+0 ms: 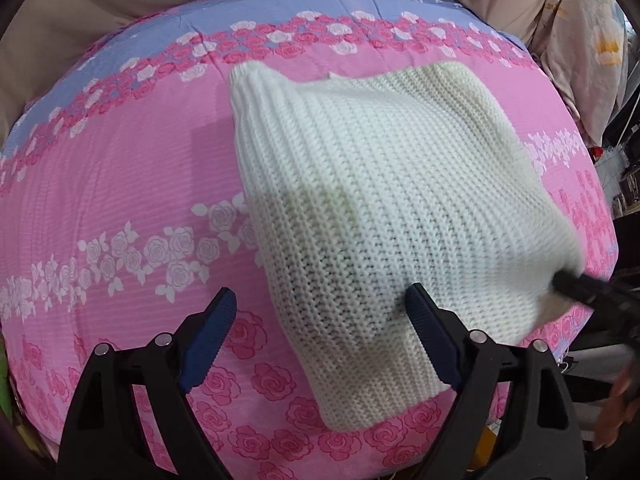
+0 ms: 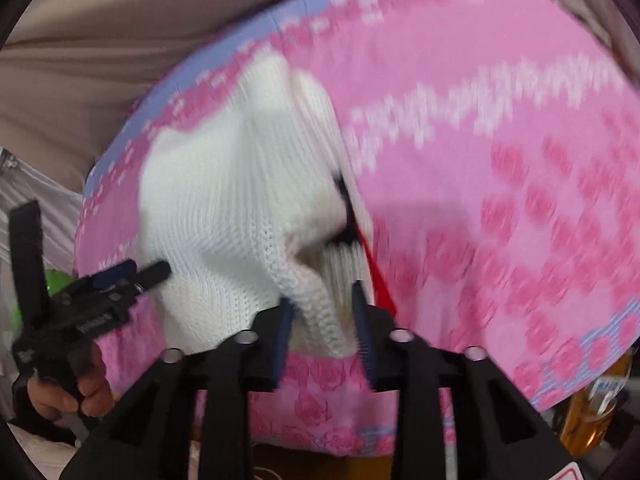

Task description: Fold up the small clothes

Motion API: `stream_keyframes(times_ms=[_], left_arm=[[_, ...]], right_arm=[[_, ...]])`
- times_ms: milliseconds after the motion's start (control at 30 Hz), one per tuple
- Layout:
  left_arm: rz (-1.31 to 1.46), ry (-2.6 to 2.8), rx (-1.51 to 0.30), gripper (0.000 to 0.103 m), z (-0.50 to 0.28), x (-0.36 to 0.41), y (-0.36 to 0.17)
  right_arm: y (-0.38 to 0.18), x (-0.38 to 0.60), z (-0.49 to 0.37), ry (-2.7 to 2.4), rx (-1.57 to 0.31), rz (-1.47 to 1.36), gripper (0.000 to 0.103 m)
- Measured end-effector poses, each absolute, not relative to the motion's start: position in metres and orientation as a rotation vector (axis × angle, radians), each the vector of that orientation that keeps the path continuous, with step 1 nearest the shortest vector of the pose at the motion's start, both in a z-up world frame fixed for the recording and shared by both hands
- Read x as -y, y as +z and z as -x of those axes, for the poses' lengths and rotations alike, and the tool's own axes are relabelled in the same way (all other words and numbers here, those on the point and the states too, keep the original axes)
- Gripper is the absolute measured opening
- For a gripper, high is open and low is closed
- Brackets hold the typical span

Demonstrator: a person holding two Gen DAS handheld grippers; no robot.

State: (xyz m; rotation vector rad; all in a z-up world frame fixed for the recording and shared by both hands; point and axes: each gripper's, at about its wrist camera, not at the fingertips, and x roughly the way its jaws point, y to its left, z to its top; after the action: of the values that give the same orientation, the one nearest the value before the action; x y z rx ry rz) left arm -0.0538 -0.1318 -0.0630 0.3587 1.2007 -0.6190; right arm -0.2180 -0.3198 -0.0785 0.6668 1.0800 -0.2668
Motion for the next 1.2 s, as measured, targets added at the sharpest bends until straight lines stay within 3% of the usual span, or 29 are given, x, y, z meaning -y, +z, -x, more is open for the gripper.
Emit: stream_keyframes(times_ms=[33,100,233,467,533,567,633,767,900,1000,1200], left_arm=[[-0.362,-0.615,-1.193,0.084,0.053,0.133,-0.062],[-0.365,-0.608,-1.184,0.084,0.053,0.134,-0.060],[-0.375,-0.603,-1.173,0.084,0.054,0.137,-0.058],[-0.411,-0.601,-1.148,0.084,0.056,0.139,-0.057],[-0.405,-0.595,-1.152,0.084,0.055,0.137,-0.058],[-0.399,-0.592,-1.156,0.084,0.055,0.137,-0.058],[-0.387,-0.588,-1.168,0.084,0.053,0.136,-0.060],[-0.386,-0.585,-1.185,0.084,0.052,0.136,-0.063],[-0.394,-0.603,-1.203,0.085,0.052,0.137,-0.065],[-0.386,-0.681,-1.227,0.085,0.058,0.132,-0.059],[-0.494,-0.925,-1.320,0.085,0.083,0.118,-0.067]], right_arm=[[-0.069,0.321,0.212,-0.271,-1.065,-0.629,0.048],[-0.060,0.324,0.190,-0.276,-1.052,-0.544,0.055],[-0.070,0.323,0.154,-0.280,-1.098,-0.472,0.056],[-0.095,0.304,0.189,-0.241,-1.206,-0.503,0.057],[-0.105,0.299,0.197,-0.222,-1.230,-0.538,0.051],[-0.107,0.297,0.201,-0.218,-1.223,-0.552,0.035],[-0.103,0.294,0.204,-0.206,-1.189,-0.559,0.017],[-0.083,0.295,0.205,-0.174,-1.110,-0.575,0.014],[-0.117,0.306,0.215,-0.186,-1.187,-0.646,0.014],[-0.147,0.314,0.225,-0.186,-1.235,-0.768,0.017],[-0.131,0.318,0.222,-0.158,-1.175,-0.838,0.027]])
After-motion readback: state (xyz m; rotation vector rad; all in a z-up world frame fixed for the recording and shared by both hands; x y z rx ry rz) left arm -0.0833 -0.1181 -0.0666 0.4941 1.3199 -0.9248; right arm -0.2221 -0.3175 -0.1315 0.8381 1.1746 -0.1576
